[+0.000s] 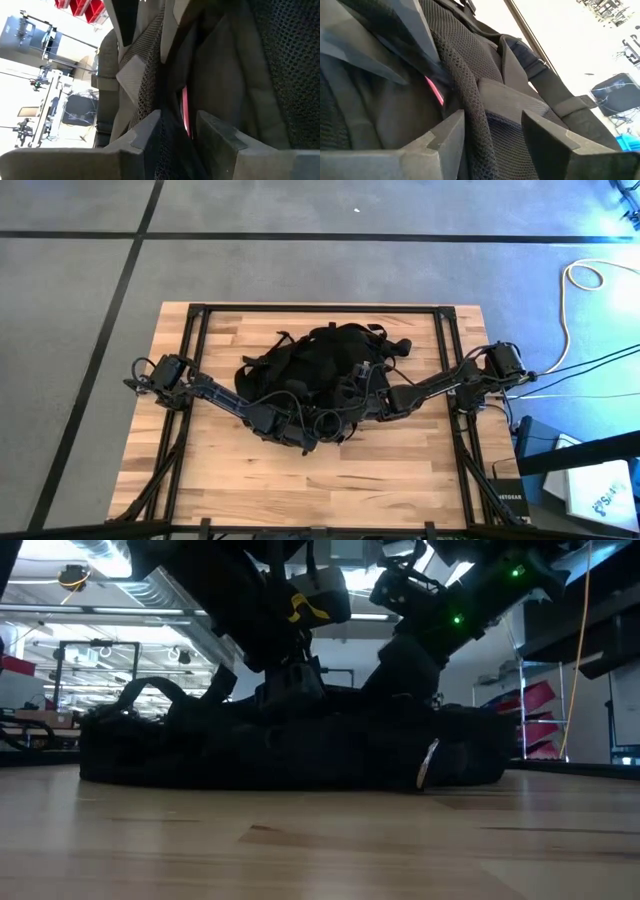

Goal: Unpack backpack
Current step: Remove the pink charger cable from the black backpack

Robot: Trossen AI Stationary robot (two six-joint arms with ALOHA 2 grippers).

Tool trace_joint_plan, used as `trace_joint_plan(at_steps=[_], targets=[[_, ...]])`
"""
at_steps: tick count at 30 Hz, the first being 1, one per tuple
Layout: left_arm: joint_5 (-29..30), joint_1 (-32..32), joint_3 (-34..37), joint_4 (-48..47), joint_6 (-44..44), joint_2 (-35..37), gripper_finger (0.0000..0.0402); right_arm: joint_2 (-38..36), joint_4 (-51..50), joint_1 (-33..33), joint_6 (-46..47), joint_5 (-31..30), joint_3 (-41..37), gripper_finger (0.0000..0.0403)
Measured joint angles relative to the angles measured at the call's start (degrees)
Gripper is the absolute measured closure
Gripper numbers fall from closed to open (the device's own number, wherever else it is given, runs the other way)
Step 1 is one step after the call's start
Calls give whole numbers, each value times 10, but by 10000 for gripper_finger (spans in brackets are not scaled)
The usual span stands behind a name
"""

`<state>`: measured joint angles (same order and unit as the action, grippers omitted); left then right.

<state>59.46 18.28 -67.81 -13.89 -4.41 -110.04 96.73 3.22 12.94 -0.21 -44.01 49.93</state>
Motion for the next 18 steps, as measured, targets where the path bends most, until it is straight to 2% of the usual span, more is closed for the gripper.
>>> trace_joint_plan(at_steps=[12,16,18], targets=[[-1,-1,0,25,-7,0,291,0,1,-18,-3,-4,0,226],[-5,2,1,29,3,7,291,0,1,-22,19,-3,0,254],[-27,13,2,53,12,27,291,0,2,-28,33,5,0,273]])
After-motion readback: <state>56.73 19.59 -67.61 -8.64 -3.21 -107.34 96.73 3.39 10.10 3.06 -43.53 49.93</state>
